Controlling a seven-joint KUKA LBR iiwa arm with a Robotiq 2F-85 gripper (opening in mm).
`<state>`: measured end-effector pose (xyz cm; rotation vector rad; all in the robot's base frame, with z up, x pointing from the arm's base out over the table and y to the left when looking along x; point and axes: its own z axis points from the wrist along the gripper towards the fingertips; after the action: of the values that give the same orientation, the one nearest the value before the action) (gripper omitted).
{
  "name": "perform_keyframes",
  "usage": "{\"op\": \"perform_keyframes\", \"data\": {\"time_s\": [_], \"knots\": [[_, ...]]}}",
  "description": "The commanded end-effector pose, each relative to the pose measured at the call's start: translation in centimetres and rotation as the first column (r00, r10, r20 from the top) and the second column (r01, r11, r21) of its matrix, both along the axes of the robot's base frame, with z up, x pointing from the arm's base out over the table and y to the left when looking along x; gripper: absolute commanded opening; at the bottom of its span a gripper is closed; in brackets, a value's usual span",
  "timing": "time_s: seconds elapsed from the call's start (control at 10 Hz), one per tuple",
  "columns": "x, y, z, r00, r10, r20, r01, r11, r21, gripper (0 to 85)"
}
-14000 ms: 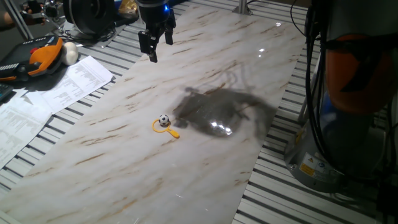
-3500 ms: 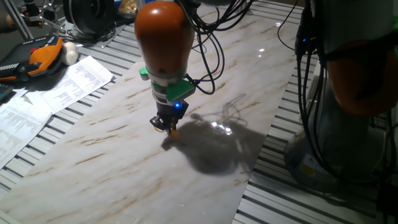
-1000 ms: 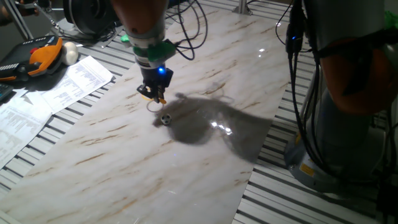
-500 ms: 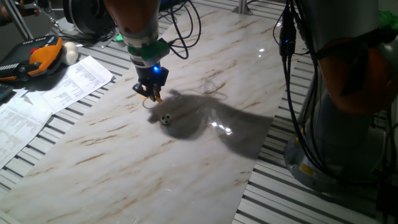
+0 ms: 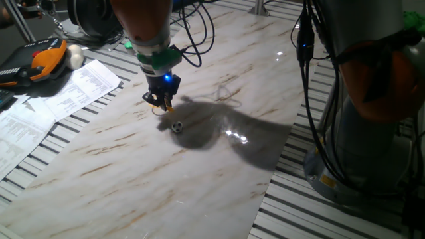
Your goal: Remove the bubble ring from the ball
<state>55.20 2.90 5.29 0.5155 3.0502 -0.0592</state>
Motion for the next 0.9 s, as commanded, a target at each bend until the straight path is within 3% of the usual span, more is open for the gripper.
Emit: {"op": "perform_keyframes", "data": {"time_s": [0.0, 0.1, 0.3, 0.6, 0.8], "knots": [[-0.01, -0.1, -0.2, 1.000, -0.001, 0.002, 0.001, 1.000, -0.003, 34.0], [-0.02, -0.1, -0.2, 1.000, -0.009, 0.002, 0.009, 1.000, -0.009, 51.0], [-0.02, -0.1, -0.1, 1.000, -0.014, -0.006, 0.014, 1.000, -0.001, 51.0], [-0.40, 0.5, 0.8, 0.999, -0.010, -0.054, 0.011, 1.000, 0.021, 51.0], [-0.88, 1.1, 1.7, 0.998, -0.015, -0.055, 0.016, 1.000, 0.025, 51.0]]}}
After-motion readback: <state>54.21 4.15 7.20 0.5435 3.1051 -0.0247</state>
